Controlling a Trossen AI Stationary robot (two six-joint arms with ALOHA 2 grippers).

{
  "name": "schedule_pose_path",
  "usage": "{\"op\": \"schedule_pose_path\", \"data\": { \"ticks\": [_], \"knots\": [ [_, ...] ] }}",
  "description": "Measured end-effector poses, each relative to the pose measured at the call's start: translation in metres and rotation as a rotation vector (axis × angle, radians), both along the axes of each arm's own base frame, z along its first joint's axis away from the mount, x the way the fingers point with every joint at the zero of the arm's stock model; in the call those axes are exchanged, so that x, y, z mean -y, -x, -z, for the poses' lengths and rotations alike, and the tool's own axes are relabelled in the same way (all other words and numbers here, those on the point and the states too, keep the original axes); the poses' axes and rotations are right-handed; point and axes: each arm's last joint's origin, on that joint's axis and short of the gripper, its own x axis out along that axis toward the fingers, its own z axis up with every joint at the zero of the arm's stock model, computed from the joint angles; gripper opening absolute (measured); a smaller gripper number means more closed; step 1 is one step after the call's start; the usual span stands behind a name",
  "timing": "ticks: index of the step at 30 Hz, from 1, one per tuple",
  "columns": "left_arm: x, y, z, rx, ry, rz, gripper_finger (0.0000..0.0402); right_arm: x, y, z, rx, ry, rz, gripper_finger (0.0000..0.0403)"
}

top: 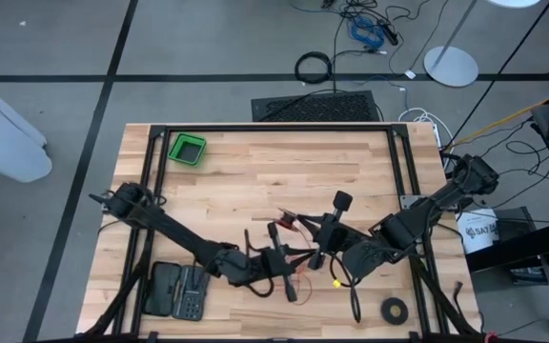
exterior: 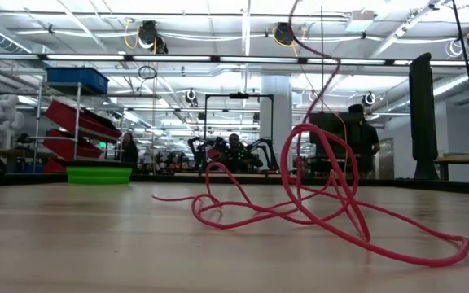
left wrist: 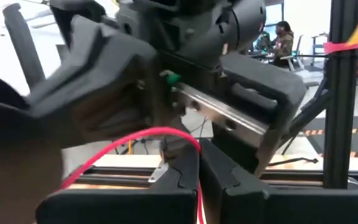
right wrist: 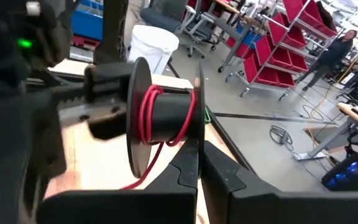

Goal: Coil cords
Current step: Coil the red wire into the spool

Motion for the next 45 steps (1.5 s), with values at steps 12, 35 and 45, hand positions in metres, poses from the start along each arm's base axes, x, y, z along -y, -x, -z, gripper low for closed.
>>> {"op": "schedule_pose_path", "data": {
  "ticks": [12,35,45],
  "knots": [
    [0.012,0.016,-0.016,-0.002,-0.002,0.039,0.0,0.0,0.001,0.0,-0.008,0.006,-0.003,0.0],
    [0.031,0.069,-0.052,-0.147,-0.091,0.003,0.0,0.005,0.02,-0.01,-0.145,-0.107,-0.235,0.0],
    [0.037,0.076,-0.042,-0.275,-0.198,0.146,0.0007,-0.004,0.029,-0.012,-0.198,-0.22,-0.412,0.0]
  ]
}}
